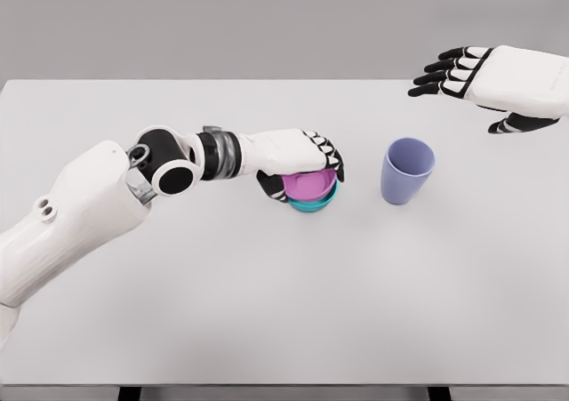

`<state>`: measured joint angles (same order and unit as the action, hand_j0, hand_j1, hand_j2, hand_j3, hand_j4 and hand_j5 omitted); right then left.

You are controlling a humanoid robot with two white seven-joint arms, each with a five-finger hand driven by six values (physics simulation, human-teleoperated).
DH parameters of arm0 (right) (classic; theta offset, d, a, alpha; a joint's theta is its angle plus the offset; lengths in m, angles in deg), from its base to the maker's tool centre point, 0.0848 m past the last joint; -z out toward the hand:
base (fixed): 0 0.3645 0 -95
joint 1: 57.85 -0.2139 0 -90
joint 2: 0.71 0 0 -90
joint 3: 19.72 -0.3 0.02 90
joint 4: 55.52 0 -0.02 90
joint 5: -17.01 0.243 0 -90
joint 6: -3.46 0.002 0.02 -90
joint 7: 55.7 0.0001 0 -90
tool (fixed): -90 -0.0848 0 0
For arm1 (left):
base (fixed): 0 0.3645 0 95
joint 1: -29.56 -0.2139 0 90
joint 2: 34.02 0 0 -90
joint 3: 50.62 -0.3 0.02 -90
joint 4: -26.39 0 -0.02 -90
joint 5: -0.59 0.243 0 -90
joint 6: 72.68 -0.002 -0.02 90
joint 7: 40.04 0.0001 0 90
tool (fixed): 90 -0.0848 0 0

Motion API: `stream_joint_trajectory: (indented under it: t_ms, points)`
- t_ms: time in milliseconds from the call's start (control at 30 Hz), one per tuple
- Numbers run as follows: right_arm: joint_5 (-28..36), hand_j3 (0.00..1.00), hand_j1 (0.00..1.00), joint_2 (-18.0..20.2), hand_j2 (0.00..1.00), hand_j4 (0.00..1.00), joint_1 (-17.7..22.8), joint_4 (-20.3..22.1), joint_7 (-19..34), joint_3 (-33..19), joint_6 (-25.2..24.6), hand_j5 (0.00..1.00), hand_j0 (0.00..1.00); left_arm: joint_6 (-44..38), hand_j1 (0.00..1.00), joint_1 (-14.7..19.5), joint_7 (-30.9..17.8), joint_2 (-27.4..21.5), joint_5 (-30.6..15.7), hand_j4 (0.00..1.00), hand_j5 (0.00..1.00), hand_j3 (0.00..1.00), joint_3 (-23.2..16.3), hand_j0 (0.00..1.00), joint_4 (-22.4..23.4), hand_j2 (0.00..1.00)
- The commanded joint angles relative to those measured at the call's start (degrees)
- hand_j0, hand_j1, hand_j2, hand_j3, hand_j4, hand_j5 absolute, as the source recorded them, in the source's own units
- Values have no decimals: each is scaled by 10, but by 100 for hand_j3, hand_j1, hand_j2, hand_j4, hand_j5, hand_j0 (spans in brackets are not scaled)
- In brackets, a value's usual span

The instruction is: Stacking bowl and cup with both arms

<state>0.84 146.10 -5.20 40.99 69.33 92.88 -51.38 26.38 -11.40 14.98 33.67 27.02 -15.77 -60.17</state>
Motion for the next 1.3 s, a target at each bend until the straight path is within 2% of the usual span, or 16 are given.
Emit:
stream_joint_trajectory:
  t_ms: [0, 267, 433, 533, 833, 933, 967, 1033, 1067, 1100, 1167, 1200, 1233, 1267]
  points:
    - [3, 100, 100, 1, 100, 100, 0, 0, 0, 0, -2, 100, 100, 0, 71, 0, 0, 0, -2, 71, 71, 71, 0, 71, 8, 71]
    - [3, 100, 100, 1, 100, 100, 0, 0, 0, 0, -2, 100, 100, 0, 73, 3, 0, 0, -2, 73, 73, 73, 0, 73, 9, 73]
    - [3, 100, 100, 1, 100, 100, 0, 0, 0, 0, -2, 100, 100, 0, 93, 3, 0, 0, -2, 93, 93, 93, 0, 93, 9, 93]
    - [3, 100, 100, 1, 100, 100, 0, 0, 0, 0, -2, 100, 100, 0, 99, 4, 0, 0, -2, 99, 99, 99, 0, 99, 9, 99]
    - [3, 100, 100, 1, 100, 100, 0, 0, 0, 0, -2, 100, 100, 2, 100, 3, 0, -1, -3, 100, 100, 100, 1, 100, 7, 100]
    - [3, 100, 100, 1, 100, 100, 0, 0, 0, 0, -2, 100, 100, 3, 100, 4, 0, -9, -10, 100, 100, 100, 6, 100, -18, 100]
    - [3, 100, 100, 1, 100, 100, 0, 0, 0, 0, -2, 100, 100, 3, 100, 4, 0, -25, -18, 100, 100, 100, 8, 100, -40, 100]
    - [3, 100, 100, 1, 100, 100, 0, 0, 0, 0, -2, 100, 100, 3, 100, 9, 0, -69, -67, 100, 100, 100, 9, 100, -74, 100]
    - [3, 100, 100, 1, 100, 100, 0, 0, 0, 0, -2, 100, 100, 5, 100, 24, 0, -113, -108, 100, 100, 100, 10, 100, -106, 100]
    - [3, 100, 100, 1, 100, 100, 0, 0, 0, -2, -2, 100, 100, 29, 100, 28, 0, -141, -125, 100, 100, 100, 21, 100, -119, 100]
    - [3, 100, 100, 1, 100, 100, 0, 0, 0, -2, -2, 100, 100, 153, 100, 31, 0, -167, -139, 100, 100, 100, 78, 100, -120, 100]
    - [3, 100, 100, 1, 100, 100, 0, 0, 0, -2, -2, 100, 100, 218, 100, 29, 0, -184, -160, 100, 100, 100, 106, 100, -120, 100]
    - [3, 100, 100, 1, 100, 100, 0, 0, 0, -2, -2, 100, 100, 259, 100, 26, 0, -206, -189, 100, 100, 100, 128, 100, -119, 100]
    - [3, 100, 100, 1, 100, 100, 0, 0, 0, -2, -2, 100, 100, 259, 100, 22, 0, -264, -248, 100, 100, 100, 154, 100, -115, 100]
